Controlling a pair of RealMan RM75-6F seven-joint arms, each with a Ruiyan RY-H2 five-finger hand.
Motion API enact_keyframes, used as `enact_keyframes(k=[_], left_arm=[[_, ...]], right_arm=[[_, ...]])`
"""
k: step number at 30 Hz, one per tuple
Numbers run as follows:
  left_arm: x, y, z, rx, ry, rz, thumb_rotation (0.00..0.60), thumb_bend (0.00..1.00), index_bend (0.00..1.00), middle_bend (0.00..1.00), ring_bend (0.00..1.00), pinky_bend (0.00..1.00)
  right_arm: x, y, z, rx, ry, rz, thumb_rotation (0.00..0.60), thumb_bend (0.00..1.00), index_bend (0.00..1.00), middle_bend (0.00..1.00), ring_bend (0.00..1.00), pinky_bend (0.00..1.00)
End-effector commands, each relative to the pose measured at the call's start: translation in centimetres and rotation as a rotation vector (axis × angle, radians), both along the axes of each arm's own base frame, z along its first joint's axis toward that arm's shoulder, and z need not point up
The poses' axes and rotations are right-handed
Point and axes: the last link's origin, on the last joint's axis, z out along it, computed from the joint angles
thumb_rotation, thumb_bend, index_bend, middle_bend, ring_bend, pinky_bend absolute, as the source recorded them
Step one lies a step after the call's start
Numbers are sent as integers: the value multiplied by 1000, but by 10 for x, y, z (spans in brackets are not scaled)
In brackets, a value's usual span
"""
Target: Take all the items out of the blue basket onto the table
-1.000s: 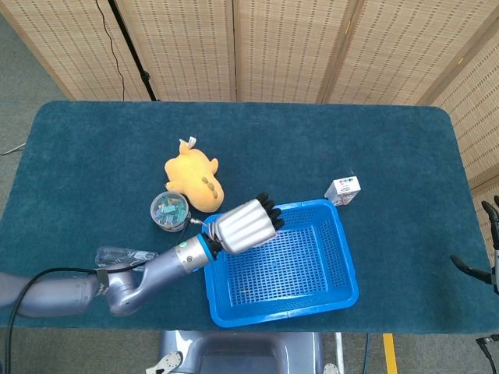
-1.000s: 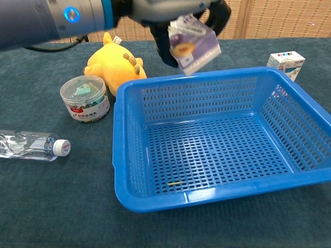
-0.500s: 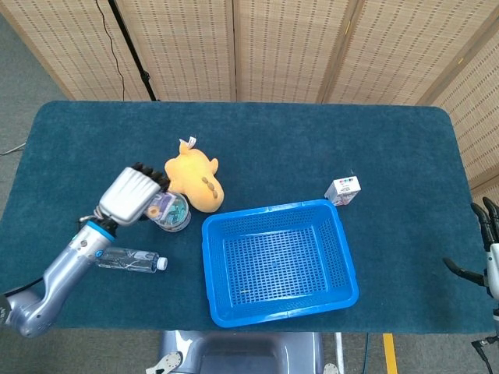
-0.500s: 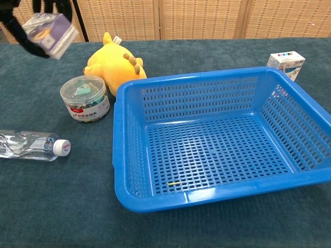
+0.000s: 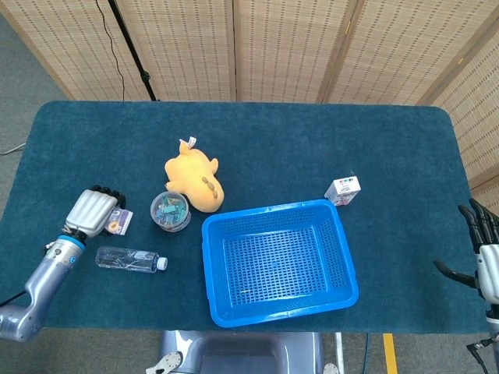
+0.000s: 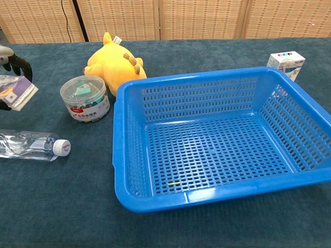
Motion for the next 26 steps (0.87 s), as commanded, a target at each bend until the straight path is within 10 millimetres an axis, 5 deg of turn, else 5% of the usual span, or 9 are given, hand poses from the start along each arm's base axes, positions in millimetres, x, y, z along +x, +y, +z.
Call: enact_keyframes(k=[1,6,13,17,26], left_arm=[[-7,-5,-12,-86,-100,110,600,0,0,0,0,0],[0,-11,12,-14,-201,72,600,0,0,0,0,0],[-17,-68,64,197,-353,49,600,0,0,0,0,0],[-48,-124,77,361,-412,127,600,0,0,0,0,0],[-63,-148,87,441,-396,87,600,0,0,0,0,0]], right_arm=[[0,0,2,-6,-1,-1,600,0,0,0,0,60],[0,2,5,-16,-2,3,600,0,0,0,0,45],[3,9,10,-39,34,10,600,0,0,0,0,1],[5,16,11,-74,101,-23,600,0,0,0,0,0],[10,24,7,-24,163,-113,600,0,0,0,0,0]])
